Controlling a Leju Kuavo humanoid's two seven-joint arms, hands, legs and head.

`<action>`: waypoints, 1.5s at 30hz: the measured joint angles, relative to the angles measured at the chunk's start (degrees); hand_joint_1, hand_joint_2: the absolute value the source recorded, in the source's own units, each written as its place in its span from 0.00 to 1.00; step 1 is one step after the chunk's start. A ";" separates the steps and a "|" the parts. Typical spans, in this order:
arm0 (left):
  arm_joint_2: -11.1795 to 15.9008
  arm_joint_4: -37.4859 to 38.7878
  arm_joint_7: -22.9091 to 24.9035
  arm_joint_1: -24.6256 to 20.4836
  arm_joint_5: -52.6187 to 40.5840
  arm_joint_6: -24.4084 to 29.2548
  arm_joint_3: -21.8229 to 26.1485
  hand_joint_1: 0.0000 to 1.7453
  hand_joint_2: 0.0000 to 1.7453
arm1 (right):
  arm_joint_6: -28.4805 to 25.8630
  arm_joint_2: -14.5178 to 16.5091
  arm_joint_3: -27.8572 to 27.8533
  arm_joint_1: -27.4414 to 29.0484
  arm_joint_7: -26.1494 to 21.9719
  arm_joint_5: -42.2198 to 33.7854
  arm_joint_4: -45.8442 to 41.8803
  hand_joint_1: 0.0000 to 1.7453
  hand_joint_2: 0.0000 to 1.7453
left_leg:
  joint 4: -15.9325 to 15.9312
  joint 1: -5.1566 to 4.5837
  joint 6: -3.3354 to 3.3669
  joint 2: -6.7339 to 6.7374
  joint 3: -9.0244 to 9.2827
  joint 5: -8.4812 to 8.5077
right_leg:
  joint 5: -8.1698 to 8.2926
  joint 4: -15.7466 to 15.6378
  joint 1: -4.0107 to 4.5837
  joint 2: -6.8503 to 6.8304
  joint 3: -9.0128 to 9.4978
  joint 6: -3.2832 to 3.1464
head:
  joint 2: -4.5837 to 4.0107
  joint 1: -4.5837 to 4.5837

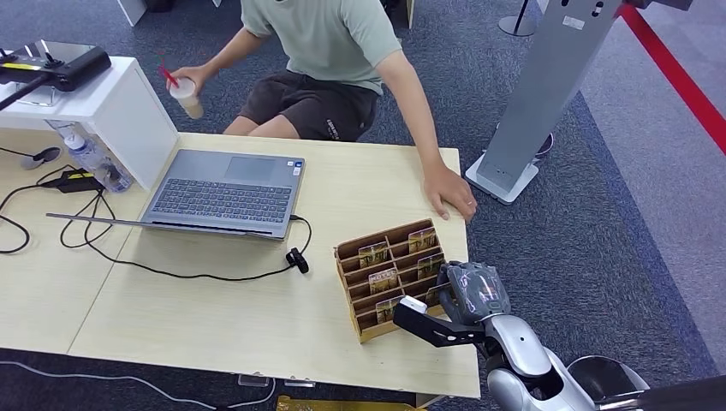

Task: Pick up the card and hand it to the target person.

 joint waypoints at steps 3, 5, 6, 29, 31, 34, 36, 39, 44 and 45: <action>0.00 0.00 0.02 0.00 0.00 0.11 0.00 0.00 1.00 | 0.01 -0.02 0.00 0.00 -0.01 -0.02 -0.01 0.77 1.00 | 0.00 0.00 0.00 0.00 0.01 0.00 | 0.00 0.00 0.00 0.00 0.00 0.00 | 0.00 0.01; 0.00 0.00 0.04 0.00 -0.01 0.18 0.00 0.00 1.00 | 0.01 -0.02 0.00 -0.01 0.00 -0.10 -0.02 0.78 1.00 | 0.00 0.00 0.00 0.01 0.02 0.00 | 0.00 0.00 0.00 0.01 0.01 0.00 | 0.00 0.02; 0.00 0.00 0.05 0.00 -0.03 0.21 -0.01 0.00 1.00 | 0.01 -0.02 0.00 -0.01 0.01 -0.20 -0.02 0.78 1.00 | 0.00 0.00 0.00 0.01 0.03 0.00 | 0.00 0.00 0.00 0.01 0.01 0.00 | 0.00 0.01; 0.00 0.00 -0.05 0.01 0.44 0.75 -0.04 0.00 1.00 | -0.64 -0.06 -1.07 -0.89 -1.19 -1.05 -5.94 0.78 1.00 | 0.00 0.00 -0.01 0.01 0.04 0.01 | 0.01 0.02 0.00 0.02 0.02 -0.01 | 0.00 0.00; 0.00 0.00 -0.13 0.03 0.44 0.73 -0.04 0.00 1.00 | -0.64 -0.06 -1.24 -1.53 -1.52 -1.21 -7.40 0.78 1.00 | 0.00 0.00 -0.01 0.01 0.04 0.01 | 0.01 0.02 0.00 0.01 0.02 -0.01 | 0.00 -0.01; 0.00 0.00 -0.18 0.03 0.44 0.67 -0.04 0.00 1.00 | -0.65 -0.05 -1.61 -2.56 -2.03 -1.88 -9.78 0.78 1.00 | 0.00 0.00 -0.01 0.01 0.03 0.01 | 0.01 0.03 0.00 0.01 0.02 -0.01 | 0.00 -0.02; 0.00 0.00 -0.19 0.04 0.44 0.67 -0.04 0.00 1.00 | -0.66 -0.04 -1.76 -3.53 -2.54 -2.73 -11.45 0.78 1.00 | 0.00 0.00 -0.01 0.01 0.02 0.01 | 0.01 0.03 0.00 0.01 0.02 -0.01 | 0.00 -0.01; 0.00 0.00 -0.17 0.02 0.41 0.68 -0.04 0.00 1.00 | -0.61 -0.01 -1.79 -5.41 -3.01 -4.08 -13.31 0.78 1.00 | 0.00 0.00 -0.01 0.00 0.02 0.01 | 0.01 0.04 0.00 0.00 0.02 -0.01 | 0.00 0.00; 0.00 0.00 0.25 -0.04 -0.52 0.49 -0.06 0.00 1.00 | -0.67 1.42 -0.99 -9.86 -5.14 -7.85 -13.36 0.78 1.00 | 0.00 0.00 -0.02 0.01 -0.03 0.02 | 0.01 0.06 0.00 0.01 0.00 -0.01 | 0.00 0.05; -0.01 0.00 0.35 -0.09 -0.75 0.42 -0.07 0.00 1.00 | -1.06 1.97 -0.66 -11.00 -5.87 -8.74 -12.69 0.78 1.00 | 0.00 0.00 -0.03 0.01 -0.02 0.03 | 0.01 0.06 0.00 0.01 0.00 -0.01 | 0.00 0.03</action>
